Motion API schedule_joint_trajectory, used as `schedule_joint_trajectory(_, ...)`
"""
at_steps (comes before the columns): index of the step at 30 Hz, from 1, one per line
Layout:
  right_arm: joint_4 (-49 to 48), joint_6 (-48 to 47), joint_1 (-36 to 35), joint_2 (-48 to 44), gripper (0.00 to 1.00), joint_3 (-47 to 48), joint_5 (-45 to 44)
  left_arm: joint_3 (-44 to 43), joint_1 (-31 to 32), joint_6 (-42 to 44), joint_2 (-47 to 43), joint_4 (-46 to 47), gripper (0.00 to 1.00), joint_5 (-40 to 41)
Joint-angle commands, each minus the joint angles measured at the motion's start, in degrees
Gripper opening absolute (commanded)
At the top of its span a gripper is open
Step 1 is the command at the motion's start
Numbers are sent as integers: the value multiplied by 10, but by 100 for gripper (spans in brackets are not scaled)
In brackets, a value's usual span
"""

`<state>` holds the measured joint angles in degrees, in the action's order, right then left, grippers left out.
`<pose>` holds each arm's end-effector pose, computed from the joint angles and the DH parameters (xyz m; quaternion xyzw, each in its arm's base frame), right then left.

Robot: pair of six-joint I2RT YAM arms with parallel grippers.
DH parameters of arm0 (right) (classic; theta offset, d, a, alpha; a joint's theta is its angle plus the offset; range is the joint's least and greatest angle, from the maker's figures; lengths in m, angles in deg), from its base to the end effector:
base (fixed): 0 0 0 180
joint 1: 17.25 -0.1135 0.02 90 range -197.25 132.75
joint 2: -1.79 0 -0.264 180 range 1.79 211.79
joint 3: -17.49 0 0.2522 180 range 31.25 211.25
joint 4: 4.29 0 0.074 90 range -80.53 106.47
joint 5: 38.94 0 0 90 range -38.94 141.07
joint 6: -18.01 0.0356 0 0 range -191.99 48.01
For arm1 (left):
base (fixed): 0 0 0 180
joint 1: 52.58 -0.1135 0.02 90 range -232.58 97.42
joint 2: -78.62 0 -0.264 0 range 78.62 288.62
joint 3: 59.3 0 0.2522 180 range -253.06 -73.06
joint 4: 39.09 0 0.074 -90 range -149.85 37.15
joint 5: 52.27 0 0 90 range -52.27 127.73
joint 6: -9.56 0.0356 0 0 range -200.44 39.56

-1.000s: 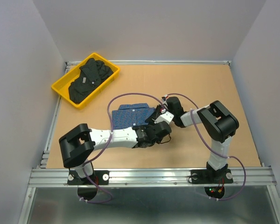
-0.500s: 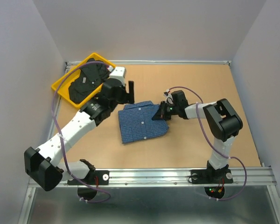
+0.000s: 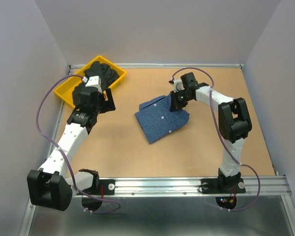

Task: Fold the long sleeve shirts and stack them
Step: Fold the shirt

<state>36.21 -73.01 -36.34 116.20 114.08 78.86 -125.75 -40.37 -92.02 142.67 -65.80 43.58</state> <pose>0.3958 0.1546 0.1869 -0.2276 0.9081 0.2698 0.2254 0.2511 -0.0506 0.3164 -0.0231 0.8392 -0.0697 0.5389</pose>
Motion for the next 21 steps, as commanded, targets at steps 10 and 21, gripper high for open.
schedule_joint_trajectory(10, 240, -253, 36, 45, 1, 254, -312, 13, -2, -2, -44, 49, 92, 7)
schedule_joint_trajectory(21, 55, -486, 38, 49, 1, 366, -779, 24, -2, -9, -36, 64, 91, 21)
